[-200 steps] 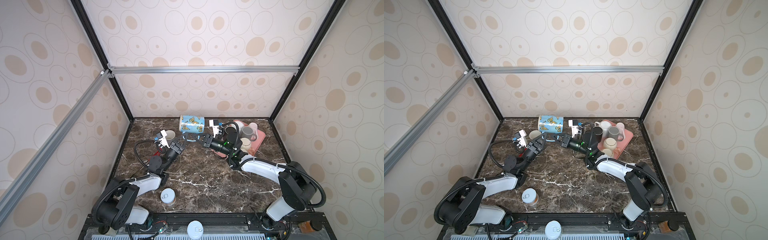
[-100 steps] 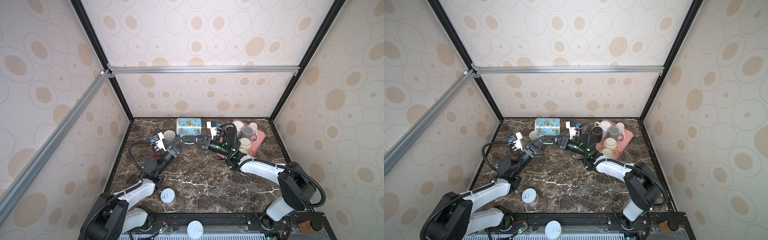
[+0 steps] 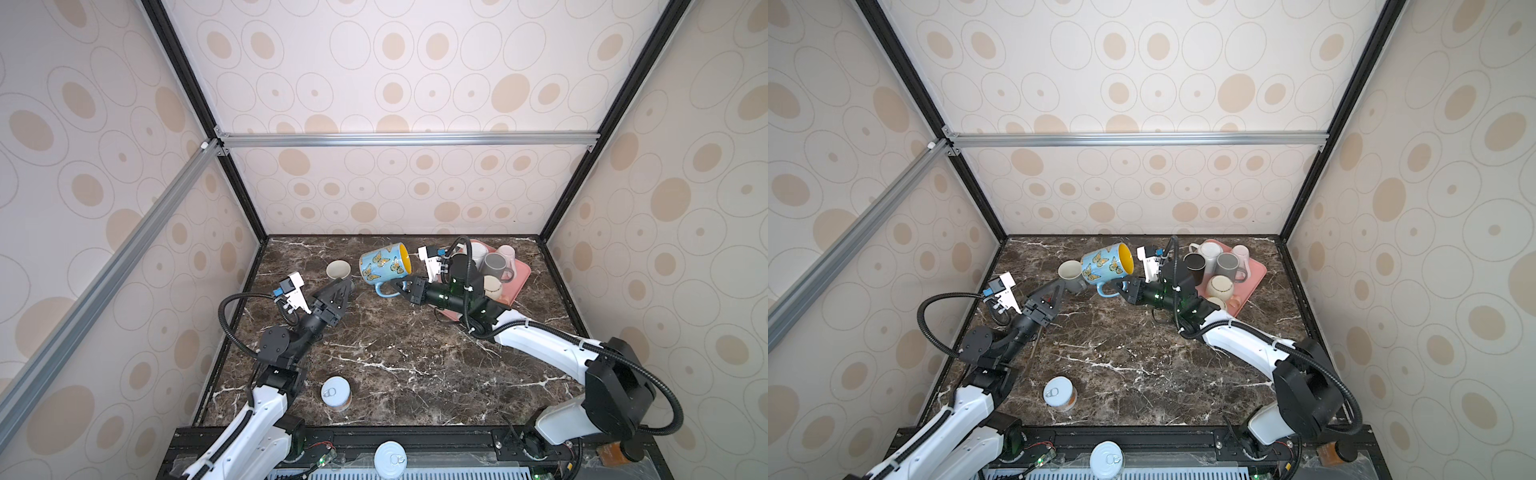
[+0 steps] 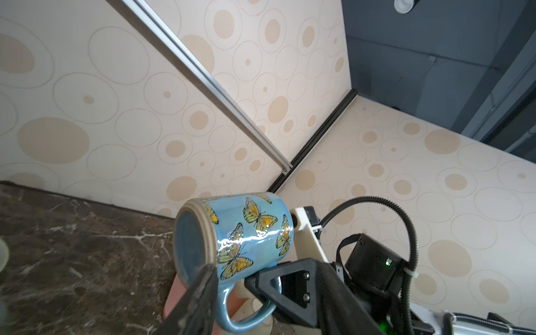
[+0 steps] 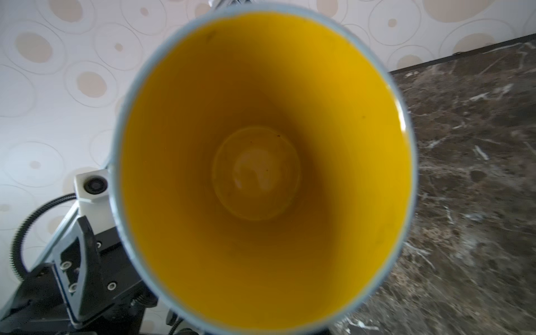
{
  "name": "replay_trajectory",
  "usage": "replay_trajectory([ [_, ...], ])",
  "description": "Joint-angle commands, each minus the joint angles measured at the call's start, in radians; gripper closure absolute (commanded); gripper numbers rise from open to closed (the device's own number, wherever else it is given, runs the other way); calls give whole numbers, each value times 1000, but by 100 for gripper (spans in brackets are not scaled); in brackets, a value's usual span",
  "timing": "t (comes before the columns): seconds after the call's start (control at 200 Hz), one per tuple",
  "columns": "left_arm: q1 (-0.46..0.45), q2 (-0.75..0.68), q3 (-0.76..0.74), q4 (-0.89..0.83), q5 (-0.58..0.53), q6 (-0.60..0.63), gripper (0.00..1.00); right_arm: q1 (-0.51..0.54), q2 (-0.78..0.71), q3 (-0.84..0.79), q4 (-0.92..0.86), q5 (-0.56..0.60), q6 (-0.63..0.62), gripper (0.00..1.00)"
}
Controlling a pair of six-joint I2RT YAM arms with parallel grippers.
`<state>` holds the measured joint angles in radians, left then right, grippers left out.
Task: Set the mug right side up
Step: 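Rotate the blue mug upright with the right gripper while the left gripper releases and withdraws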
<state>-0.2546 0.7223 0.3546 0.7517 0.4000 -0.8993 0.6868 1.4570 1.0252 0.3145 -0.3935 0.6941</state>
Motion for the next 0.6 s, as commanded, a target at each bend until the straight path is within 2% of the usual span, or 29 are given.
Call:
replay_trajectory([
  [0.0, 18, -108, 70, -389, -77, 226, 42, 15, -72, 117, -153, 80, -219, 100],
  [0.095, 21, -184, 110, -591, -176, 340, 40, 38, -50, 157, -251, 141, -301, 100],
  [0.205, 21, -232, 154, -742, -282, 446, 40, 70, 18, 242, -378, 194, -367, 100],
  [0.38, 20, -249, 217, -903, -408, 606, 38, 151, 214, 498, -672, 309, -481, 100],
  [0.595, 21, -280, 254, -969, -475, 689, 36, 194, 407, 649, -680, 316, -524, 100],
])
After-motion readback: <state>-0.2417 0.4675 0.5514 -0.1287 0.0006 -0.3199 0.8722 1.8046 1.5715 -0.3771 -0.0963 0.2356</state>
